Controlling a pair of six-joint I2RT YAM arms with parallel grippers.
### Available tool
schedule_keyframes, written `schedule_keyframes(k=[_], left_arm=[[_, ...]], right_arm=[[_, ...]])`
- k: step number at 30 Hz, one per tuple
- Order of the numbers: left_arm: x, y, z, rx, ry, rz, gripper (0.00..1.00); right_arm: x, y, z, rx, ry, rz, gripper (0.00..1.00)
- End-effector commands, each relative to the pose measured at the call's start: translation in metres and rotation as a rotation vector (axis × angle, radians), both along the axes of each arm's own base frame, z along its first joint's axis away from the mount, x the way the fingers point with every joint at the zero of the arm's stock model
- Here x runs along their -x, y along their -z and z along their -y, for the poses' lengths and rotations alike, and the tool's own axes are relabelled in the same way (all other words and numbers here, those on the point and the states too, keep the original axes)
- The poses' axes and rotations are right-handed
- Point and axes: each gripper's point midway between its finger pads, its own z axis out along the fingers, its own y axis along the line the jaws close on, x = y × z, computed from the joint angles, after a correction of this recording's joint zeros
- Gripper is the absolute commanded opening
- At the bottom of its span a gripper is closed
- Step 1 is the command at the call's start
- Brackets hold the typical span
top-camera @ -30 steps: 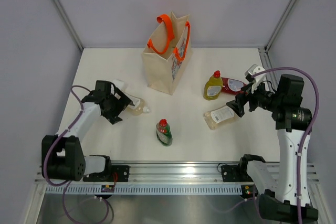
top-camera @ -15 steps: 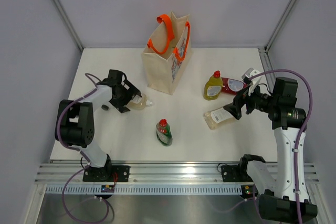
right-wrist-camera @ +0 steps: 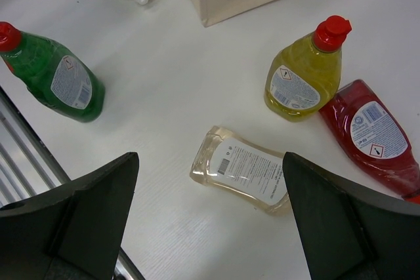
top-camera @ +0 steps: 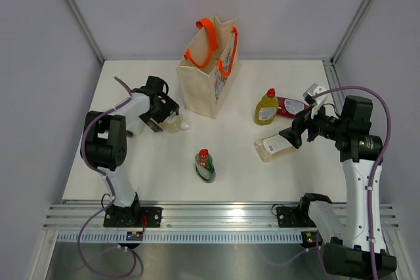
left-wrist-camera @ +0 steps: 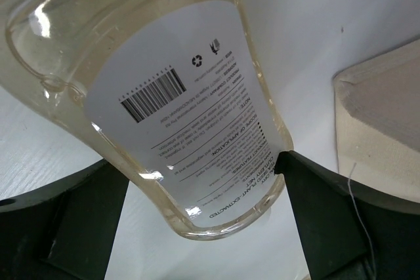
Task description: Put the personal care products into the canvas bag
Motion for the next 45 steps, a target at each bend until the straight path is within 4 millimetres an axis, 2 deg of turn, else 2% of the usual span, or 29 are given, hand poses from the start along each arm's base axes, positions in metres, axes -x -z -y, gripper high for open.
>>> schedule_keyframes(k=[1,3,6,7,8,12,15,17,19,20,25,26,27,29,30,32,36,38,39,40,41,45], left_arm=[[0.054,0.043,-0.045,-0.225,-0.023,-0.262,0.99],[0.055,0.042,-0.046,-0.233,-0.022,-0.276,0.98],[0.056,0.043,-0.049,-0.255,-0.02,-0.299,0.92],[0.061,0.042,-0.053,-0.279,-0.024,-0.329,0.9],[0.064,0.046,-0.055,-0.29,0.001,-0.36,0.9],[0.063,0.039,-0.063,-0.355,0.038,-0.408,0.9],[0.06,0.035,-0.066,-0.371,0.074,-0.397,0.66],[0.055,0.032,-0.066,-0.377,0.102,-0.387,0.54],[0.046,0.025,-0.068,-0.397,0.129,-0.37,0.51],[0.043,0.023,-0.07,-0.408,0.169,-0.367,0.46],[0.021,0.004,-0.07,-0.433,0.307,-0.265,0.46],[0.022,0.004,-0.069,-0.43,0.372,-0.256,0.46],[0.013,0.003,-0.058,-0.381,0.413,-0.192,0.48],[0.007,-0.011,-0.052,-0.366,0.488,-0.115,0.53],[0.006,-0.01,-0.049,-0.358,0.509,-0.098,0.59],[0.005,-0.011,-0.049,-0.369,0.561,-0.102,0.63],[0.009,-0.008,-0.04,-0.351,0.654,-0.143,0.65],[0.01,-0.012,-0.034,-0.364,0.688,-0.132,0.63],[0.009,-0.013,-0.037,-0.395,0.689,-0.137,0.59],[0.006,-0.018,-0.038,-0.423,0.686,-0.135,0.49],[0.011,-0.019,-0.041,-0.444,0.694,-0.172,0.47],[0.014,-0.012,-0.058,-0.572,0.673,-0.292,0.46]], right_arm=[[-0.001,-0.015,-0.006,-0.027,-0.03,0.042,1.0],[-0.001,-0.015,-0.006,-0.03,-0.028,0.041,1.0],[-0.001,-0.017,-0.006,-0.037,-0.024,0.037,1.0],[-0.001,-0.018,-0.006,-0.038,-0.023,0.038,1.0],[-0.001,-0.018,-0.007,-0.042,-0.022,0.038,1.0],[0.0,-0.02,-0.009,-0.059,-0.027,0.033,1.0],[0.003,-0.021,-0.011,-0.076,-0.032,0.027,0.99],[0.006,-0.024,-0.014,-0.089,-0.041,0.029,1.0],[0.009,-0.027,-0.017,-0.102,-0.056,0.032,1.0],[0.012,-0.028,-0.018,-0.106,-0.061,0.031,1.0],[0.02,-0.037,-0.023,-0.125,-0.09,0.041,0.99],[0.022,-0.038,-0.024,-0.13,-0.096,0.041,0.99],[0.024,-0.039,-0.026,-0.142,-0.107,0.036,0.99],[0.028,-0.04,-0.028,-0.152,-0.117,0.034,0.99],[0.029,-0.041,-0.03,-0.161,-0.121,0.028,1.0],[0.031,-0.042,-0.031,-0.167,-0.126,0.031,0.99],[0.037,-0.043,-0.034,-0.181,-0.145,0.026,1.0],[0.039,-0.041,-0.035,-0.184,-0.149,0.02,1.0],[0.039,-0.04,-0.035,-0.187,-0.153,0.017,1.0],[0.04,-0.04,-0.036,-0.19,-0.156,0.014,1.0],[0.041,-0.039,-0.036,-0.193,-0.159,0.008,1.0],[0.044,-0.039,-0.038,-0.202,-0.166,-0.001,1.0]])
